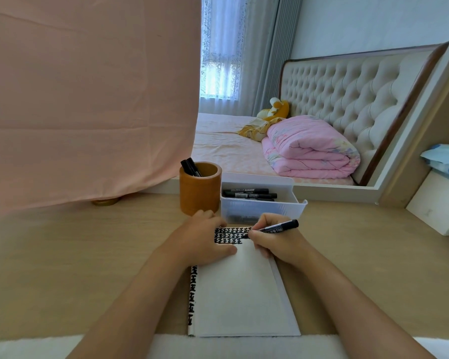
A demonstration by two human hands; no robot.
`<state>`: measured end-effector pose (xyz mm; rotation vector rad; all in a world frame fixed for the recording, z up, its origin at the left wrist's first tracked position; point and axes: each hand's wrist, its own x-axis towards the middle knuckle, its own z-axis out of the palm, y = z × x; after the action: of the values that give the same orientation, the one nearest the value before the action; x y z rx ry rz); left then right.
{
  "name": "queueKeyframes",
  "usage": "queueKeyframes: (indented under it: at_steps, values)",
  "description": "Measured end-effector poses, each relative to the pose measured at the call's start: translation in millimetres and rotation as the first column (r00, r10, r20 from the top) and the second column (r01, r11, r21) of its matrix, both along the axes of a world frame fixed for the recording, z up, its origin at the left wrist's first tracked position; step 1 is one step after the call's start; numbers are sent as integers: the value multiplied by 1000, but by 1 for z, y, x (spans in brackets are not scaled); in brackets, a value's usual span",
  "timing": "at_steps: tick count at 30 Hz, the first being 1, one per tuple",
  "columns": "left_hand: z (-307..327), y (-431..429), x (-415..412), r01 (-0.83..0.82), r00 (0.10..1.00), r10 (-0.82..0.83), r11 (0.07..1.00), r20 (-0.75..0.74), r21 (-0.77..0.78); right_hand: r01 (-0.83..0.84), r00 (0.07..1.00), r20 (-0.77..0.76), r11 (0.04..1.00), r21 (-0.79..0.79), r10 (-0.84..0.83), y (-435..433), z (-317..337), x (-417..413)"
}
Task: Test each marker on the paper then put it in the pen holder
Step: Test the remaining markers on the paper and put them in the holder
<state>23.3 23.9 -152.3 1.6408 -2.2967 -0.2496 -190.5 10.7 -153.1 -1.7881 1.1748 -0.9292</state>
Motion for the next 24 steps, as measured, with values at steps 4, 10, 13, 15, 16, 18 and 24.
queueKeyframes:
  at_steps: [4, 10, 13, 15, 16, 18, 24]
  values:
    - [-2, -1, 1, -6, 1000, 6, 1000, -3, 11, 52, 996, -68, 993, -102, -59, -3, -9, 4]
    - [-2, -2, 1, -13, 1000, 14, 999, -17, 44, 63, 995, -73, 989, -132, -74, -6, -11, 4]
    - [-1, -1, 0, -16, 1000, 17, 998, -17, 57, 58, 995, -73, 990, -126, -67, -7, -12, 3]
    - [-1, -1, 0, -17, 1000, 18, 998, -19, 59, 46, 996, -76, 991, -126, -56, -7, -13, 3]
    - [-1, -1, 0, -18, 1000, 19, 998, -20, 60, 36, 996, -79, 991, -130, -46, -7, -13, 4]
    - [-1, -1, 0, -21, 999, 23, 998, -22, 65, 21, 995, -94, 990, -141, -35, -7, -12, 4]
    - [-1, -1, 0, -24, 1000, 25, 997, -15, 76, 45, 994, -91, 989, -144, -58, -6, -12, 3]
